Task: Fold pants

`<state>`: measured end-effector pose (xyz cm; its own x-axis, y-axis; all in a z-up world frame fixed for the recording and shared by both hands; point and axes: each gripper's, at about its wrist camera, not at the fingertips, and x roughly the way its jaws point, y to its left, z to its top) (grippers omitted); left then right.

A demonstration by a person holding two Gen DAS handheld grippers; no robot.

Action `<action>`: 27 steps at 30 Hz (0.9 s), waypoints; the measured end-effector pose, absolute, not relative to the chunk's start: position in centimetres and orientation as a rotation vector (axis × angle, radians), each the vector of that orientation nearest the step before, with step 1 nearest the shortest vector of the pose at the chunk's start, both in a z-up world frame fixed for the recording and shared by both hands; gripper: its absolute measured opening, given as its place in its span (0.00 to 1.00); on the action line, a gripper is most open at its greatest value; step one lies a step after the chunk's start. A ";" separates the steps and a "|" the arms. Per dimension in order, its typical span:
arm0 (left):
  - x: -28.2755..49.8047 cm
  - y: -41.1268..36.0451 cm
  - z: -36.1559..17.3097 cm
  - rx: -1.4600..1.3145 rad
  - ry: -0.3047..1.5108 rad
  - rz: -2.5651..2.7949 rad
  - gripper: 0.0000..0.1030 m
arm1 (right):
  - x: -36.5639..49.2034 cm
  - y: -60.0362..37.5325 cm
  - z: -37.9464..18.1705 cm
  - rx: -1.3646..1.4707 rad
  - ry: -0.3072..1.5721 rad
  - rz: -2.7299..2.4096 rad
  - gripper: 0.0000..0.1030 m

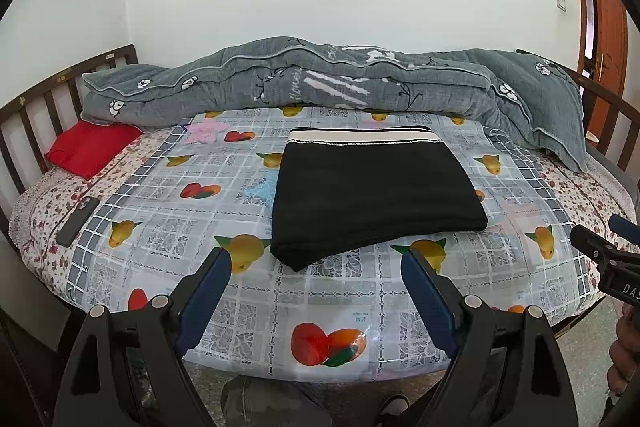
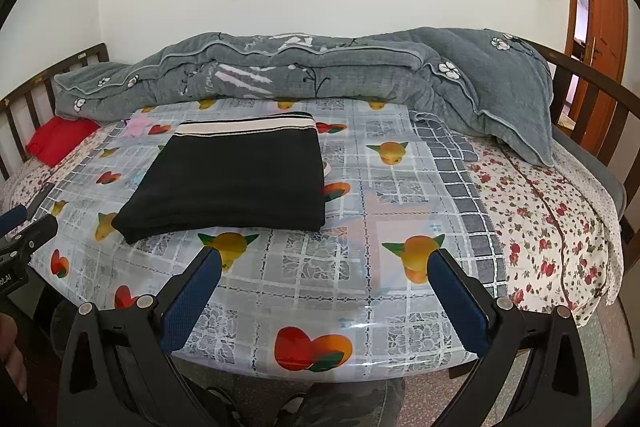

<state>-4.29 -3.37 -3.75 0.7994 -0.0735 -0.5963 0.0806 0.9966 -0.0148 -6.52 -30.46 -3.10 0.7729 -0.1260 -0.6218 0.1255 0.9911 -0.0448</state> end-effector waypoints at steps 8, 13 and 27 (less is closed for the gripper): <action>-4.3 -3.4 -3.7 0.011 0.638 -0.083 0.84 | -6.7 -30.5 -3.0 0.000 0.673 -0.138 0.98; -4.3 -3.6 -3.7 0.013 0.638 -0.080 0.84 | -6.7 -30.5 -3.0 0.000 0.673 -0.137 0.98; -4.5 -3.7 -3.6 0.011 0.637 -0.084 0.84 | -6.9 -30.5 -2.8 0.002 0.668 -0.138 0.98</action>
